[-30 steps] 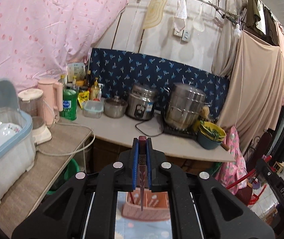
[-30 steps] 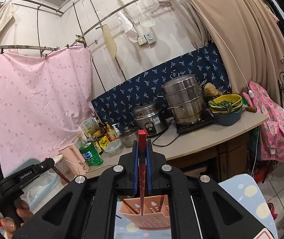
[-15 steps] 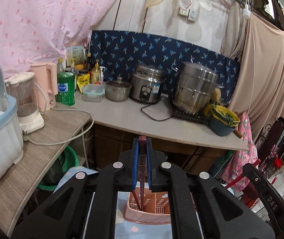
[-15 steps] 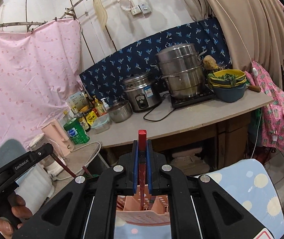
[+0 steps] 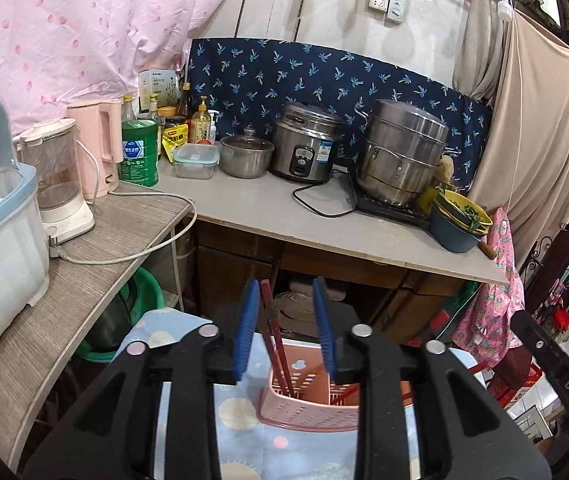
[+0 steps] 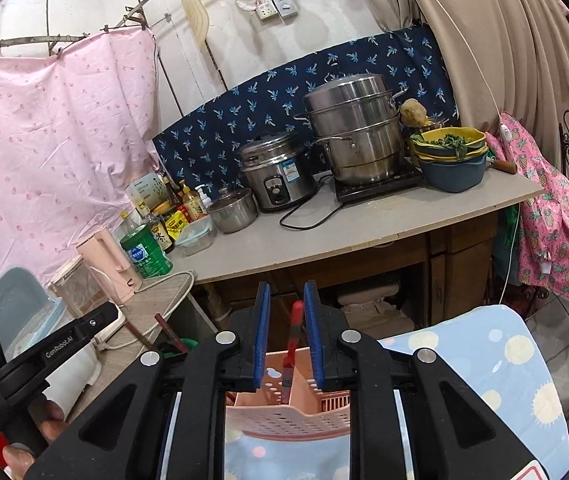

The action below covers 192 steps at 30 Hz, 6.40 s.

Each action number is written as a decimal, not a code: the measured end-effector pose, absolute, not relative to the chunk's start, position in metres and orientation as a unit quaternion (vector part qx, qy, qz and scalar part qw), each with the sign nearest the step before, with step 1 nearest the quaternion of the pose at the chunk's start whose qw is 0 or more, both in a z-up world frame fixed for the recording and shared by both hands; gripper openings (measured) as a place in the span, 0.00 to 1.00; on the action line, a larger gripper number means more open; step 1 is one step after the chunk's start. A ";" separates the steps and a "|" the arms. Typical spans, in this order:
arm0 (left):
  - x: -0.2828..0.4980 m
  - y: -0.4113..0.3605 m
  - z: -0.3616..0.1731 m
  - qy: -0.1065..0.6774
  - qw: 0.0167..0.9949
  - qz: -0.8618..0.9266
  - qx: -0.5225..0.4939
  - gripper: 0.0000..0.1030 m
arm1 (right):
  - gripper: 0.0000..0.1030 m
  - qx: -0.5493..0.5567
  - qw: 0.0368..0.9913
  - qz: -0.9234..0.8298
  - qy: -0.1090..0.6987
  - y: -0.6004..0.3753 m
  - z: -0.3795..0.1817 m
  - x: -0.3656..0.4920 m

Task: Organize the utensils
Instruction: 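Release both chopsticks into the pink holder by opening both tools, then lower the right tool and grasp a dark red chopstick, then hold the dark red chopstick with the right tool while the left tool grasps a green chopstick, then lift both chopsticks and carry them over the pink holder with both tools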

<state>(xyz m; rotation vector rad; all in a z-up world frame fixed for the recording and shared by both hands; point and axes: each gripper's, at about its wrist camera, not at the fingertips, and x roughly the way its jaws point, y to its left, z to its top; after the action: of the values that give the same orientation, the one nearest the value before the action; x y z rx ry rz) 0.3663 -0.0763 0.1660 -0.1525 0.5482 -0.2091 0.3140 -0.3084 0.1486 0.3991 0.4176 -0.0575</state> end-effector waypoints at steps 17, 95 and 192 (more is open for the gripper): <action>0.284 -0.074 0.176 0.242 0.965 -0.098 -0.025 0.39 | 0.30 0.166 0.966 -0.017 0.195 -0.284 0.150 0.218; 0.074 -0.044 -0.043 0.485 0.862 -0.143 0.035 0.60 | 0.07 0.091 0.899 -0.027 0.428 -0.200 -0.069 0.018; 0.182 -0.040 0.151 0.336 0.931 -0.143 -0.015 0.06 | 0.07 0.163 0.959 -0.035 0.228 -0.275 0.134 0.120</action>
<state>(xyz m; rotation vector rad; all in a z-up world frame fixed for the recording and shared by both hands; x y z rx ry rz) 0.1818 -0.0397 0.1514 -0.0302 0.6869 -0.2937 0.1203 -0.2754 0.1342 0.3311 0.4614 -0.0709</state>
